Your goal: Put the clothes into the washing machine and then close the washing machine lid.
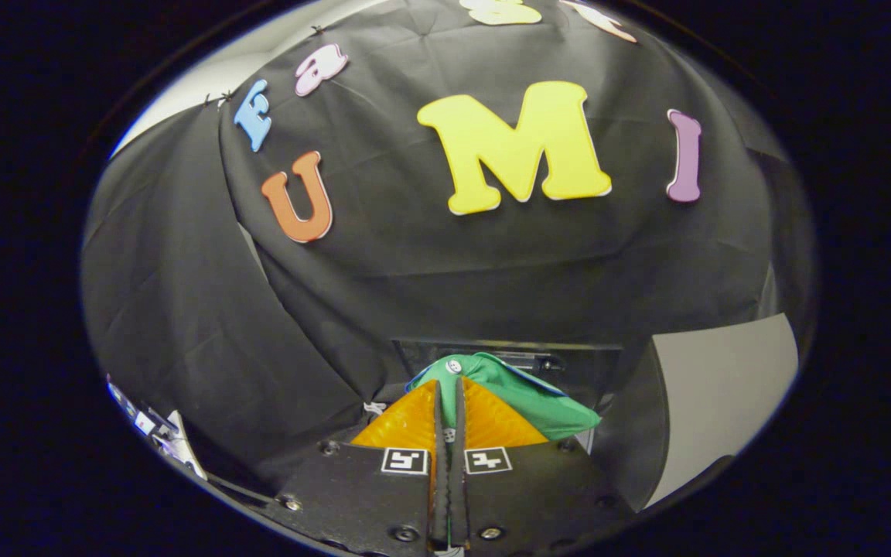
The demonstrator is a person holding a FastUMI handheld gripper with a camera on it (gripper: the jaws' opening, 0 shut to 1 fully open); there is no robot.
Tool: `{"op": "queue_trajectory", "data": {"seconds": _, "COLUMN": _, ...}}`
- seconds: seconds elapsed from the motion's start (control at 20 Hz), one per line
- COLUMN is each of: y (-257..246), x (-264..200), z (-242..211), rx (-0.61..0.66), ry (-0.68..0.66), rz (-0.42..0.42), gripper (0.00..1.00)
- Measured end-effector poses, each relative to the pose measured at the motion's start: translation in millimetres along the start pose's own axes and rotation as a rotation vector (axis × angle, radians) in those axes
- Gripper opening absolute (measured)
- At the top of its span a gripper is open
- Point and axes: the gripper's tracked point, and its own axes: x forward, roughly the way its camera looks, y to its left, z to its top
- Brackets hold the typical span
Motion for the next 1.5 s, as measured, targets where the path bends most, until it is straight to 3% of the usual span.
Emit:
{"op": "queue_trajectory", "data": {"seconds": 0.8, "y": -50, "x": 119, "z": -102, "rx": 0.011, "ry": 0.261, "rz": -0.063, "gripper": 0.05}}
{"op": "queue_trajectory", "data": {"seconds": 1.3, "y": -57, "x": 138, "z": -174, "rx": 0.036, "ry": 0.414, "rz": -0.100, "gripper": 0.05}}
{"op": "queue_trajectory", "data": {"seconds": 1.5, "y": -62, "x": 138, "z": -181, "rx": 0.043, "ry": 0.431, "rz": -0.116, "gripper": 0.05}}
